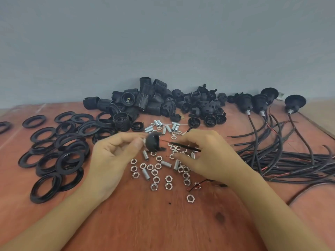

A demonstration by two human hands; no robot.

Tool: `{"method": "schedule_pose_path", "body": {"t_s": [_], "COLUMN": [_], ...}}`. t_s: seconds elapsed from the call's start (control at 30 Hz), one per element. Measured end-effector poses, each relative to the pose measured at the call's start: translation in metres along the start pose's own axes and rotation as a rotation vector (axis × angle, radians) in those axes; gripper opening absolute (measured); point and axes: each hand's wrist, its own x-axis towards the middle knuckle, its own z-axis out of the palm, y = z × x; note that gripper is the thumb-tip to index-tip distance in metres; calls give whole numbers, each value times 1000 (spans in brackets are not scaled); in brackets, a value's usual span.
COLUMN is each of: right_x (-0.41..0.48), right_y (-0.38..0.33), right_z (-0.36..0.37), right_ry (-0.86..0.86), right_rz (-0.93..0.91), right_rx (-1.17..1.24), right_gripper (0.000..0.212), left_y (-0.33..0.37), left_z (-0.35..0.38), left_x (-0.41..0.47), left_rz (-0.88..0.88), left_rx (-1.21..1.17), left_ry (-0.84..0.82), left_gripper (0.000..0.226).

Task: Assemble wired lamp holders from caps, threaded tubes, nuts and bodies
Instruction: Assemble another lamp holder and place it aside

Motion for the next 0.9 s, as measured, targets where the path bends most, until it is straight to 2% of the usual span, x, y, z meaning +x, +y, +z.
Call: {"method": "schedule_pose_path", "body": {"t_s": [0.13, 0.27, 0.37, 0.43, 0.53, 0.73, 0.83, 0.9], "right_x": [1, 0, 1, 2, 5, 0, -1, -1], "right_y": [9, 12, 12, 10, 7, -3, -6, -6], "right_z": [-2, 5, 11, 13, 13, 19, 21, 20], "right_ry": [-1, 6, 80, 200, 341, 197, 193, 168], "right_rz": [95, 141, 171, 174, 111, -52, -63, -30], "right_rx": [-72, -65, -11, 64, 119, 69, 12, -38], "right_gripper": [18, 13, 10, 9, 21, 27, 28, 29], "left_y": [8, 9, 8, 9, 8, 4, 5, 5], "left_z": [-13, -18, -14, -13, -10, 5, 5, 2], "left_x": [11, 16, 13, 11, 8, -2, -2, 0], "left_rz": [-84, -158, -161, -147, -149, -85, -29, -17], "left_rx": [-308, -400, -376, -328, -278, -132, -119, -147], "left_ry": [192, 259, 261, 266, 215, 28, 55, 122], "left_gripper": [13, 15, 17, 22, 19, 11, 24, 19]}}
